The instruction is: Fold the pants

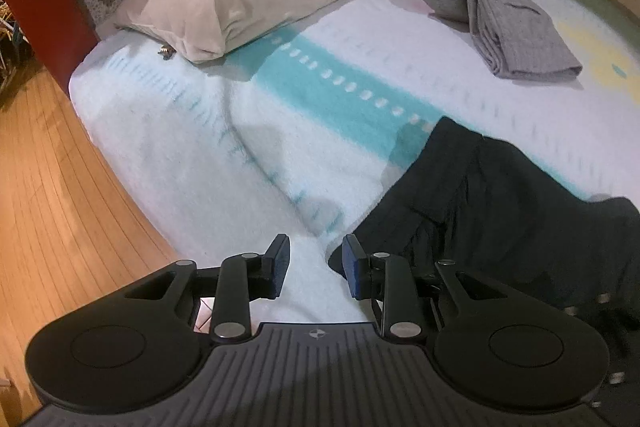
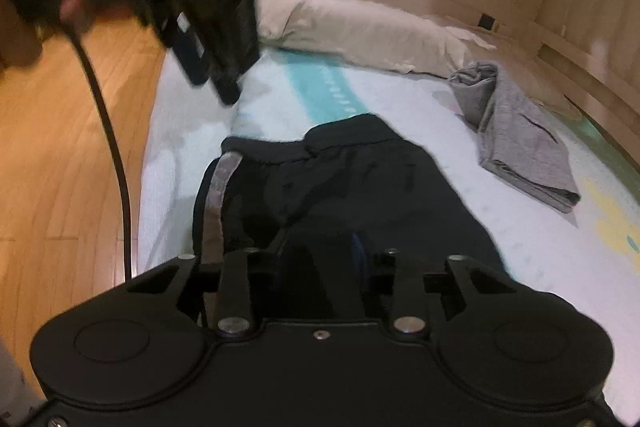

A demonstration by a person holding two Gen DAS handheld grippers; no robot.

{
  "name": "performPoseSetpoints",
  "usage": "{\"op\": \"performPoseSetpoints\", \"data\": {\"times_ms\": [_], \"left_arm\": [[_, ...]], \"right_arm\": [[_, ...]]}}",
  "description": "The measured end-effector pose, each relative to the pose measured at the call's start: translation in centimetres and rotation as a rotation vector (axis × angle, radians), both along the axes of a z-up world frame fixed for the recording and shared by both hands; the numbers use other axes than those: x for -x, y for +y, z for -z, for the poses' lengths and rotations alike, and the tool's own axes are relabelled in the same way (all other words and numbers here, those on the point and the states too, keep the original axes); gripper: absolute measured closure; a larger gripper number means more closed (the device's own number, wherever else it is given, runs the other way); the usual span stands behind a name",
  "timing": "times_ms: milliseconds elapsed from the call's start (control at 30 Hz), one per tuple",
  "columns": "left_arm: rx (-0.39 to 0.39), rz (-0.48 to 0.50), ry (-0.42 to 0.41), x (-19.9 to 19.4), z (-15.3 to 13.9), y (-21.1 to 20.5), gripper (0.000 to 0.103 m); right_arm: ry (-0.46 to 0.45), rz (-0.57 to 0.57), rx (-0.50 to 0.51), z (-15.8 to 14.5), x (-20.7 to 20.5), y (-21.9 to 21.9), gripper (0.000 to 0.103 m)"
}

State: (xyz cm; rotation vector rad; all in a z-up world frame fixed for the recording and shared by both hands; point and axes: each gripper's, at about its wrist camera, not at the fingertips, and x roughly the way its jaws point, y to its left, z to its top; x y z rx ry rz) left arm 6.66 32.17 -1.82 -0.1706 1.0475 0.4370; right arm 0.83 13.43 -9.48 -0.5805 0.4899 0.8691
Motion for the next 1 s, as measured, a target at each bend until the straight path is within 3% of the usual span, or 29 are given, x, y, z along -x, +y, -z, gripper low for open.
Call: {"op": "performPoseSetpoints", "data": {"times_ms": [167, 233, 367, 500, 800, 1000], "left_arm": [[0.018, -0.007, -0.009, 0.1, -0.1, 0.3, 0.075], [0.033, -0.012, -0.007, 0.0, -0.1, 0.5, 0.075], [0.034, -0.017, -0.019, 0.0, -0.4, 0.5, 0.075], [0.003, -0.018, -0.018, 0.0, -0.5, 0.3, 0.075], [-0.025, 0.002, -0.014, -0.4, 0.0, -0.8, 0.075], [-0.024, 0.136, 0.035, -1.3, 2.7, -4.0, 0.074]], "right_arm": [[-0.041, -0.017, 0.044, 1.2, 0.6, 1.0, 0.063], [-0.031, 0.019, 0.045, 1.2, 0.0, 1.1, 0.1], [0.047, 0.078, -0.061, 0.1, -0.9, -0.2, 0.099], [0.096, 0.034, -0.145, -1.6, 0.6, -1.2, 0.099], [0.189, -0.052, -0.124, 0.2, 3.5, 0.4, 0.098], [0.227, -0.068, -0.136, 0.5, 3.4, 0.4, 0.098]]}}
